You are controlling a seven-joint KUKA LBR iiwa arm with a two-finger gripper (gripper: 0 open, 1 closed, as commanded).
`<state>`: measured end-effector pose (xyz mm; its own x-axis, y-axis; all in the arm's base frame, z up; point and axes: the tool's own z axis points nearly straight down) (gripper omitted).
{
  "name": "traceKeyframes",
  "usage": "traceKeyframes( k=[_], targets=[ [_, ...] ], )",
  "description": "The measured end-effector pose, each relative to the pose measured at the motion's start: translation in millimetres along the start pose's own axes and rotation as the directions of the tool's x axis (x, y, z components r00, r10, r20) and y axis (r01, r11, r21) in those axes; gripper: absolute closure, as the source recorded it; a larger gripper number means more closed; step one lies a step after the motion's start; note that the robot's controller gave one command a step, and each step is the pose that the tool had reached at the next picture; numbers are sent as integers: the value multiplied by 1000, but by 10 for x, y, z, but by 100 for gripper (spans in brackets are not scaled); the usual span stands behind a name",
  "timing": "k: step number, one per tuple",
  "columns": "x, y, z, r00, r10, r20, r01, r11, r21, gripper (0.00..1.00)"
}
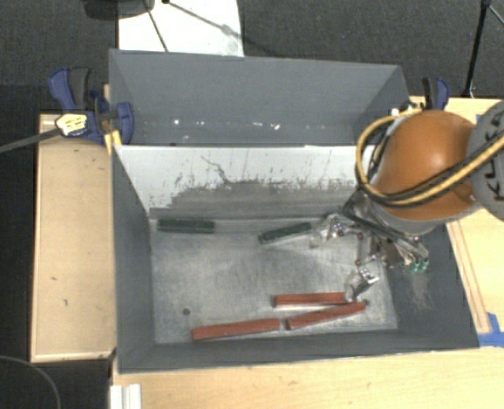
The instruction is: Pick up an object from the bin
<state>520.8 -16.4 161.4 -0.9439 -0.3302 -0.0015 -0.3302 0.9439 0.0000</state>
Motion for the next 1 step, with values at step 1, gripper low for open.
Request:
traceKeyframes(
  k=[1],
  targets=[
    [231,383,410,997,82,-2,-82,997,-1,0]
  ],
)
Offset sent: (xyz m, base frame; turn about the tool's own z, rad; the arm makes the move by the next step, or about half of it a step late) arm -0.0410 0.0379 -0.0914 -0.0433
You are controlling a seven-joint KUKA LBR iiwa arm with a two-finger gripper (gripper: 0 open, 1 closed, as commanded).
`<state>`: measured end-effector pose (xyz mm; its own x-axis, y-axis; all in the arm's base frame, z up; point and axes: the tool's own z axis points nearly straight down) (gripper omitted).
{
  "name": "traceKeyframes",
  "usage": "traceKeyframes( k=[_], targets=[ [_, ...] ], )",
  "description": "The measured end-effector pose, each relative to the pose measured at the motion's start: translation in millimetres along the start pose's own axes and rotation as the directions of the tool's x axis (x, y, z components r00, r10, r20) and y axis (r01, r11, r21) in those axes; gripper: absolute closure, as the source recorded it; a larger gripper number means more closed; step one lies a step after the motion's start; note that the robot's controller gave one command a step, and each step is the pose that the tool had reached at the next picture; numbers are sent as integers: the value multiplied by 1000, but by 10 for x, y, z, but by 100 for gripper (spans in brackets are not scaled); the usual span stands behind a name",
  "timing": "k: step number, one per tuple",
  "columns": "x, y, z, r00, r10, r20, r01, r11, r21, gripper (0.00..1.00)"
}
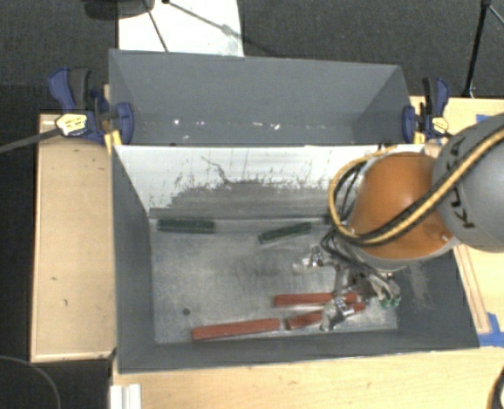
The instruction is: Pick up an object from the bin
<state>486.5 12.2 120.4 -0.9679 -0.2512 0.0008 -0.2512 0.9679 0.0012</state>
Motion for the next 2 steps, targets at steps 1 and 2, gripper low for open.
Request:
traceKeyframes(
  k=[1,2],
  targets=[
    [-8,93,480,992,-125,16,125,992,6,0],
    [-147,123,459,982,189,5,-189,982,-2,100]
  ],
)
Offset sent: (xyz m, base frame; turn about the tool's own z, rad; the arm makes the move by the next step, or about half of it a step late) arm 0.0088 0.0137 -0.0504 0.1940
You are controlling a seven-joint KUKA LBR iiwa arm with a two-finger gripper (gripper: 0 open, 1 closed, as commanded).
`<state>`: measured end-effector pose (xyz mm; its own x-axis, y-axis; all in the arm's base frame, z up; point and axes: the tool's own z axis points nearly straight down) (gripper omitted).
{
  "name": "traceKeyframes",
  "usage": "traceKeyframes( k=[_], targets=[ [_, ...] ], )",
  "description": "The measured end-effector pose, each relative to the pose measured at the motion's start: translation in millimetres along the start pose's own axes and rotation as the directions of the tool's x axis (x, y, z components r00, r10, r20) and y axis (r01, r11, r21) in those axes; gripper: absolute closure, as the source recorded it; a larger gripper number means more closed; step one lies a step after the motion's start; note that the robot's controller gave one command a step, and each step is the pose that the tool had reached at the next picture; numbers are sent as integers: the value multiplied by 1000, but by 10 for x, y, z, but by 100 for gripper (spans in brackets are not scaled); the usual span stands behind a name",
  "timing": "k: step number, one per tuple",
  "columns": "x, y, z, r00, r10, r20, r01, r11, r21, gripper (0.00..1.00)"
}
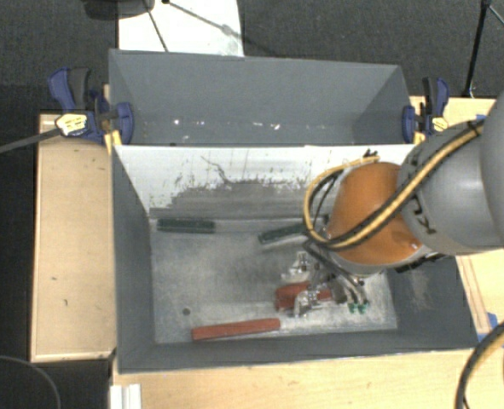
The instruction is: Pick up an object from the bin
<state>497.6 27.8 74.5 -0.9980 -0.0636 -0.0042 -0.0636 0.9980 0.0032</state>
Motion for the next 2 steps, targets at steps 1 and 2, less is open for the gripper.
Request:
traceKeyframes(
  k=[1,2],
  targets=[
    [0,0,0,1000,0,0,0,1000,0,100],
    [10,1,-27,1000,-1,-2,1,1000,0,100]
  ],
)
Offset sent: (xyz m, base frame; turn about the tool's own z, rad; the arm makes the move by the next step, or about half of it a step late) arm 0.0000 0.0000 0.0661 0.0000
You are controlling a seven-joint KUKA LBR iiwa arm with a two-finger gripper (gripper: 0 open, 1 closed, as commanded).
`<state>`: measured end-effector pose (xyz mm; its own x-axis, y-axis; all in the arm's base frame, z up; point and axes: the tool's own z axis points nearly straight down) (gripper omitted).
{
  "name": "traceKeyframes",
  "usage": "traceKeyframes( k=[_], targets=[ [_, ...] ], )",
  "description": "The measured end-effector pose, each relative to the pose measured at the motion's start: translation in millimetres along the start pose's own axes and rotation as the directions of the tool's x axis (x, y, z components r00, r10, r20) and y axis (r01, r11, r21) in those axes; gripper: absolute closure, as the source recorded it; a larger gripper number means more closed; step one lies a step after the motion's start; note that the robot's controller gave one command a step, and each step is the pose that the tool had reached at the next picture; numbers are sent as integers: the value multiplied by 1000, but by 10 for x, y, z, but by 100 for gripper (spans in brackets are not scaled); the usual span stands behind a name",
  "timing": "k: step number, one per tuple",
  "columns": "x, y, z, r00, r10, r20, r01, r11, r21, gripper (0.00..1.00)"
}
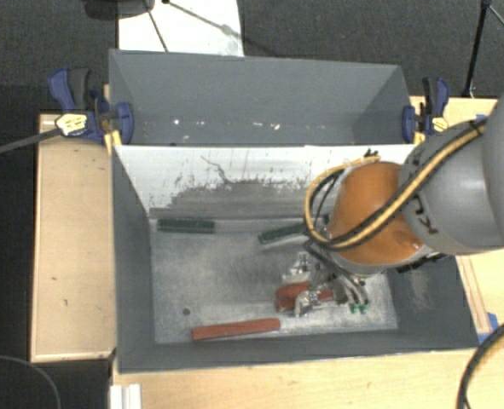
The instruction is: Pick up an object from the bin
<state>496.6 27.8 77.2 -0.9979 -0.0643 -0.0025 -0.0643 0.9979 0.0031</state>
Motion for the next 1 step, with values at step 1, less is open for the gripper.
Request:
traceKeyframes(
  k=[1],
  targets=[
    [19,-4,-172,1000,-1,-6,1,1000,2,100]
  ],
)
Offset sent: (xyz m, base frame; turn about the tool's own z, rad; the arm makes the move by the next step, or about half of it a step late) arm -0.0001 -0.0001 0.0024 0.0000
